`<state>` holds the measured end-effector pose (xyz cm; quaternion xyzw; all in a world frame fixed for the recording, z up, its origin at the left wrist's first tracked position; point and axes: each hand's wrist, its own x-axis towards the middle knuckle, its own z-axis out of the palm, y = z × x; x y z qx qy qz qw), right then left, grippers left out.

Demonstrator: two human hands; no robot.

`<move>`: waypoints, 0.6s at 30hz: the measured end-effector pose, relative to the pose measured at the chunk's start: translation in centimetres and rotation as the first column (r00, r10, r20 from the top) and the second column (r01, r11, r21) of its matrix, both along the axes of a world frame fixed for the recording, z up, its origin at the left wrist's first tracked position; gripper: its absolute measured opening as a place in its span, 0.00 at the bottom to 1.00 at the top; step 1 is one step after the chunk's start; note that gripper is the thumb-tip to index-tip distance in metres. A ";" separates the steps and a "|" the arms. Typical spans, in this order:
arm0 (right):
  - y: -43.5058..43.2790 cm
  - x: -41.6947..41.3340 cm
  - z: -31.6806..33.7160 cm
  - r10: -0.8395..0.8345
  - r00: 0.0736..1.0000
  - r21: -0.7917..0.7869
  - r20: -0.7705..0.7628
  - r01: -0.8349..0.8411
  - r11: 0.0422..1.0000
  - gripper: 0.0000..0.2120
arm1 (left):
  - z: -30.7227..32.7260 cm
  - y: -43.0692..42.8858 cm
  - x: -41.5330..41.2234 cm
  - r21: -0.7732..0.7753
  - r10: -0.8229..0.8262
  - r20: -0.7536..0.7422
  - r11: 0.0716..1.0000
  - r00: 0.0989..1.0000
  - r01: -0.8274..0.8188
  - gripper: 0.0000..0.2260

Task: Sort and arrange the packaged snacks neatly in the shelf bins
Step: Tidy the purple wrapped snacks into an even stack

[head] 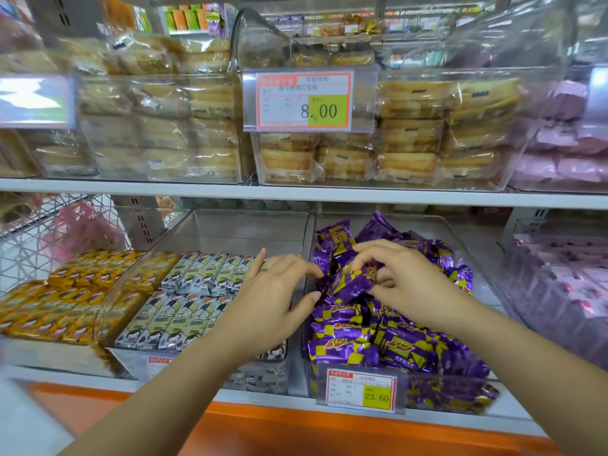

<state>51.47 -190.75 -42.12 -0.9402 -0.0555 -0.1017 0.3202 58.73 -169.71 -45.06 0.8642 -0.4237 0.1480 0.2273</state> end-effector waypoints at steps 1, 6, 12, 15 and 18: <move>0.1 -0.3 0.1 0.017 1.000 -0.001 0.007 -0.017 1.000 0.22 | 0.2 -0.2 -0.2 -0.003 0.017 -0.037 1.000 0.999 -0.018 0.15; 0.4 -0.9 0.5 0.045 0.999 0.050 0.026 -0.047 0.998 0.10 | 0.6 -1.2 -0.5 0.021 0.003 -0.142 1.000 0.990 0.000 0.19; 0.4 -0.2 0.6 -0.133 0.978 -0.030 0.157 0.140 0.990 0.10 | 0.3 -1.0 -0.2 0.013 0.019 -0.112 1.000 0.993 -0.017 0.13; 0.6 0.2 0.7 -0.191 0.975 -0.088 0.116 0.202 0.976 0.21 | 0.4 -0.5 0.1 0.001 0.046 -0.127 0.999 0.991 -0.046 0.14; 1.1 1.1 0.3 -0.184 0.980 -0.136 0.080 0.193 0.972 0.20 | 0.5 -0.4 0.3 -0.011 0.064 -0.115 0.998 0.991 -0.066 0.13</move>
